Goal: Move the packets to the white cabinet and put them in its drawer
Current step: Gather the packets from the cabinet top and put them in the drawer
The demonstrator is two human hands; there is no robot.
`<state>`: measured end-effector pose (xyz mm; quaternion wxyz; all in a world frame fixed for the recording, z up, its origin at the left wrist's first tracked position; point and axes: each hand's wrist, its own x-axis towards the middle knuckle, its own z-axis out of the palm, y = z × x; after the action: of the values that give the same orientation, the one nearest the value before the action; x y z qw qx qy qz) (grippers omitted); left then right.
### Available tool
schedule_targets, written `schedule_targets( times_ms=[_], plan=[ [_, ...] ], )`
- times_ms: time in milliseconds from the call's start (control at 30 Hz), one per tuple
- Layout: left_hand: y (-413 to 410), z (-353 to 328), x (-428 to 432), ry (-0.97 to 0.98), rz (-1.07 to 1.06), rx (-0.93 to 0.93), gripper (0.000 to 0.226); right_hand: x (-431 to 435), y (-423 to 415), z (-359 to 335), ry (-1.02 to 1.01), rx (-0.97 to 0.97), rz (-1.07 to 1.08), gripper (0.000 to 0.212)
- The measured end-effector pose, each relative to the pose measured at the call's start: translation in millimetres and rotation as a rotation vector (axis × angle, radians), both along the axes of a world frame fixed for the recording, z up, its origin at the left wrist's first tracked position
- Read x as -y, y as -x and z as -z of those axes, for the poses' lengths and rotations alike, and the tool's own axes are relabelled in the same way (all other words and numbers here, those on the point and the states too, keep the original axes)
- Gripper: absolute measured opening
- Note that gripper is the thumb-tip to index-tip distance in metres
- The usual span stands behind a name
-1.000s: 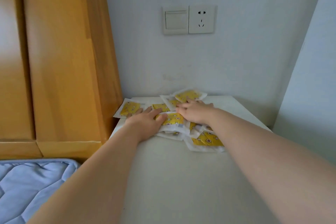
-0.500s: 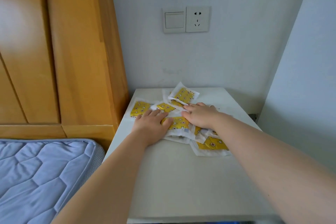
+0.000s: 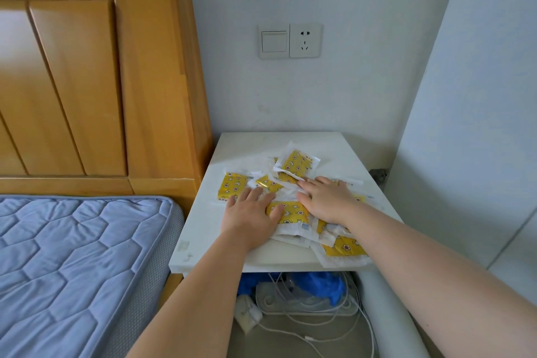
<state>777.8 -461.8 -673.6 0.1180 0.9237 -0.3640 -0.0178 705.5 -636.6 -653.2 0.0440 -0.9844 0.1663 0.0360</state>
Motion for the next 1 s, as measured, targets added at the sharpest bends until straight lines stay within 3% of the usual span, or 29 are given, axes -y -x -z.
schedule_targets(
  times_ms=[167,400,533,600,767,933,1000],
  plan=[
    [18.5,0.4,-8.1,0.032,-0.024,0.003,0.056,-6.0,13.9,2.1,0.002,0.025,-0.023,0.055],
    [19.3,0.6,-9.5,0.176,-0.11,0.016,0.056,-4.3,6.0,-17.4,-0.028,0.31,-0.132,0.045],
    [23.6,-2.8,-11.4,0.28,-0.116,0.081,0.056,-1.3,20.1,-37.0,-0.185,0.58,0.031,0.041],
    [26.3,-4.0,-12.7,0.325,-0.098,0.112,0.054,0.5,38.3,-39.6,-0.261,0.623,0.115,0.041],
    [27.9,-5.7,-13.5,0.35,-0.062,0.118,0.052,9.6,84.3,-23.4,-0.33,0.394,0.227,0.052],
    [29.2,-7.1,-13.7,0.371,-0.054,0.109,0.051,19.3,106.8,-9.0,-0.336,0.072,0.185,0.091],
    [28.9,-7.5,-13.4,0.373,-0.059,0.108,0.052,23.4,106.6,-7.4,-0.337,0.064,0.142,0.096]
  ],
)
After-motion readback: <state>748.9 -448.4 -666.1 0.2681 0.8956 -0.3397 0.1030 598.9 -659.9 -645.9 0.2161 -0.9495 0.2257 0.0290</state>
